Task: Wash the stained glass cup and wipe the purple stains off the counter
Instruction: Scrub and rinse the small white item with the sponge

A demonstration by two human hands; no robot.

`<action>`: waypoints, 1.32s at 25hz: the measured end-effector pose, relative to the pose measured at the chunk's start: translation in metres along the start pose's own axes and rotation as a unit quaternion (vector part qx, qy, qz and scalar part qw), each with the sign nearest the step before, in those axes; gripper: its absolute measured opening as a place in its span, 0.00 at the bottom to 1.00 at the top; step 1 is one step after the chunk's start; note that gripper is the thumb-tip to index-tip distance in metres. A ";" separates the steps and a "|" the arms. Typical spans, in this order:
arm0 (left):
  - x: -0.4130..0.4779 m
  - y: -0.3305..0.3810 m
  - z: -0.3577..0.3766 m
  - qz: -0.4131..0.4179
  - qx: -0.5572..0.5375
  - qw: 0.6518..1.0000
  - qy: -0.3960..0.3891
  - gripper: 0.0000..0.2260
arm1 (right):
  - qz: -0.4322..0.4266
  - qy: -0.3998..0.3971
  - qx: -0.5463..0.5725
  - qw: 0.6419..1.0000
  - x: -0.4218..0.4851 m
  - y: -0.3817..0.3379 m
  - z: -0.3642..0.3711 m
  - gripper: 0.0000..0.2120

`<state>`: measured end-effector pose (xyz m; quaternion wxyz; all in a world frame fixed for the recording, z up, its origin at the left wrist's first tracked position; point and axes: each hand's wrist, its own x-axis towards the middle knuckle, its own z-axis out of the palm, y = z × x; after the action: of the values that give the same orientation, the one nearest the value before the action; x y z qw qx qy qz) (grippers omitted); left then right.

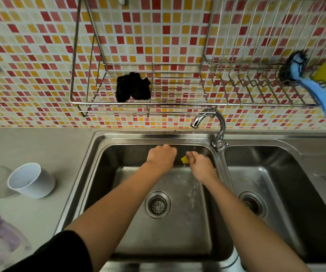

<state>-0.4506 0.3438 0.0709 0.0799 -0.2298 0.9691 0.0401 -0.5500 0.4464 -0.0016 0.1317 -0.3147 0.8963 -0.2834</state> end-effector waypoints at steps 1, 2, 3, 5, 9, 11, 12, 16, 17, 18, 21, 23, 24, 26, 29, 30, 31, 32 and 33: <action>-0.004 -0.002 -0.002 -0.001 0.008 1.000 0.007 0.12 | -0.010 0.012 -0.022 1.000 -0.002 -0.009 -0.002 0.20; -0.007 -0.005 -0.003 -0.003 0.009 1.000 0.016 0.12 | -0.018 0.026 -0.035 0.999 -0.003 -0.017 -0.005 0.21; -0.011 -0.007 -0.005 -0.004 0.006 1.000 0.027 0.11 | -0.022 0.039 -0.039 0.998 -0.004 -0.024 -0.008 0.22; -0.018 -0.012 -0.010 -0.011 -0.010 0.998 0.056 0.10 | -0.014 0.054 -0.020 0.998 -0.008 -0.036 -0.015 0.21; -0.036 -0.019 -0.020 -0.027 -0.063 0.989 0.128 0.10 | -0.010 0.057 0.018 0.998 -0.023 -0.055 -0.024 0.20; -0.047 -0.023 -0.020 -0.028 -0.093 0.980 0.173 0.12 | -0.019 0.055 0.003 0.998 -0.033 -0.063 -0.026 0.21; -0.053 -0.026 -0.019 -0.029 -0.109 0.976 0.187 0.13 | -0.028 0.059 -0.004 0.998 -0.038 -0.066 -0.027 0.21; -0.068 -0.043 -0.017 -0.072 -0.175 0.964 0.187 0.10 | -0.127 0.089 -0.006 0.988 -0.055 -0.087 -0.048 0.18; -0.071 -0.049 -0.017 -0.094 -0.221 0.952 0.190 0.07 | -0.151 0.082 0.013 0.985 -0.060 -0.096 -0.058 0.16; -0.072 -0.054 -0.017 -0.113 -0.273 0.934 0.200 0.05 | -0.170 0.069 0.038 0.982 -0.064 -0.107 -0.069 0.16; -0.078 -0.061 -0.017 -0.130 -0.384 0.888 0.217 0.06 | -0.198 0.048 0.156 0.967 -0.066 -0.137 -0.105 0.23; -0.082 -0.058 -0.016 -0.117 -0.408 0.881 0.209 0.07 | -0.197 0.060 0.227 0.952 -0.054 -0.152 -0.128 0.20; -0.082 -0.057 -0.017 -0.106 -0.410 0.881 0.210 0.06 | -0.193 0.072 0.261 0.943 -0.041 -0.161 -0.140 0.18; -0.081 -0.054 -0.021 -0.090 -0.406 0.884 0.214 0.06 | -0.178 0.085 0.291 0.936 -0.007 -0.174 -0.160 0.19; -0.079 -0.053 -0.024 -0.079 -0.403 0.885 0.220 0.06 | -0.136 0.041 0.250 0.958 0.043 -0.185 -0.162 0.19; -0.080 -0.052 -0.024 -0.080 -0.406 0.884 0.219 0.06 | -0.120 0.022 0.212 0.970 0.057 -0.184 -0.157 0.17; -0.080 -0.053 -0.023 -0.082 -0.409 0.883 0.216 0.06 | -0.109 0.006 0.169 0.980 0.069 -0.181 -0.150 0.15; -0.081 -0.053 -0.022 -0.084 -0.409 0.883 0.214 0.06 | -0.104 -0.006 0.123 0.987 0.076 -0.178 -0.144 0.15; -0.082 -0.054 -0.021 -0.084 -0.409 0.883 0.214 0.06 | -0.103 -0.014 0.075 0.992 0.082 -0.175 -0.140 0.15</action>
<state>-0.3568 0.3290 0.1035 -0.2277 -0.3252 0.8374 0.3756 -0.5848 0.3408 0.2096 0.1375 -0.3987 0.8335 -0.3570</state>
